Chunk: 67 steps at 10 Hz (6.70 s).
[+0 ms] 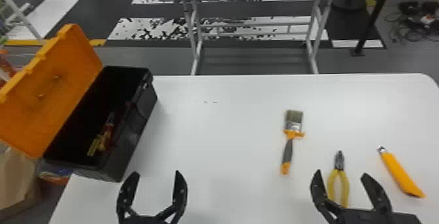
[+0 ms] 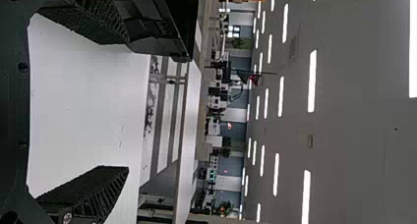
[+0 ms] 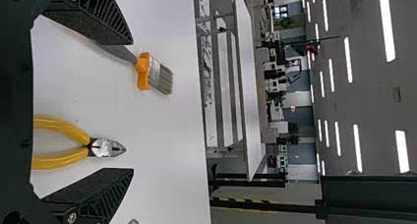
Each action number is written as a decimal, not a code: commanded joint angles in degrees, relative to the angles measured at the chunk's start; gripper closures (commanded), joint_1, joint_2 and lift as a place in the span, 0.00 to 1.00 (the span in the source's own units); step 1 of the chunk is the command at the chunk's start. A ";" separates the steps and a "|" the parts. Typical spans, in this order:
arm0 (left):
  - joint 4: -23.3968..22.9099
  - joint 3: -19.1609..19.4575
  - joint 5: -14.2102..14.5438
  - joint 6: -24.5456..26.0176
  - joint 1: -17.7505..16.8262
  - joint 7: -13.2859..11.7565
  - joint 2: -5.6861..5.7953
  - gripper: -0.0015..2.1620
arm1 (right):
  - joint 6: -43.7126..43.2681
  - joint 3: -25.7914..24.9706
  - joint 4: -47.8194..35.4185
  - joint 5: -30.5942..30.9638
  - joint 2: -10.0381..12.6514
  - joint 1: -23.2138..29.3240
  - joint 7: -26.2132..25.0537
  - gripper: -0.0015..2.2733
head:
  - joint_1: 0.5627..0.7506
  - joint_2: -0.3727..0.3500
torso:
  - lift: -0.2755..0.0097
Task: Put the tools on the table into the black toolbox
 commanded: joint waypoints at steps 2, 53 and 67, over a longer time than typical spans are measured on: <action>0.10 -0.04 0.09 0.12 0.22 0.00 0.02 0.04 | 13.77 0.20 -5.11 0.00 0.05 -1.27 -0.18 0.04 | 0.70 0.66 | 0.70; -26.18 3.22 30.41 54.62 -1.72 -28.48 0.37 0.03 | 28.89 0.82 -19.61 -1.05 0.05 -1.88 28.74 0.99 | 0.70 0.65 | 0.70; -25.65 1.63 31.55 65.34 -10.50 -32.34 0.37 0.44 | 28.01 10.40 -20.22 3.52 0.00 -0.12 31.46 0.99 | 0.70 0.74 | 0.70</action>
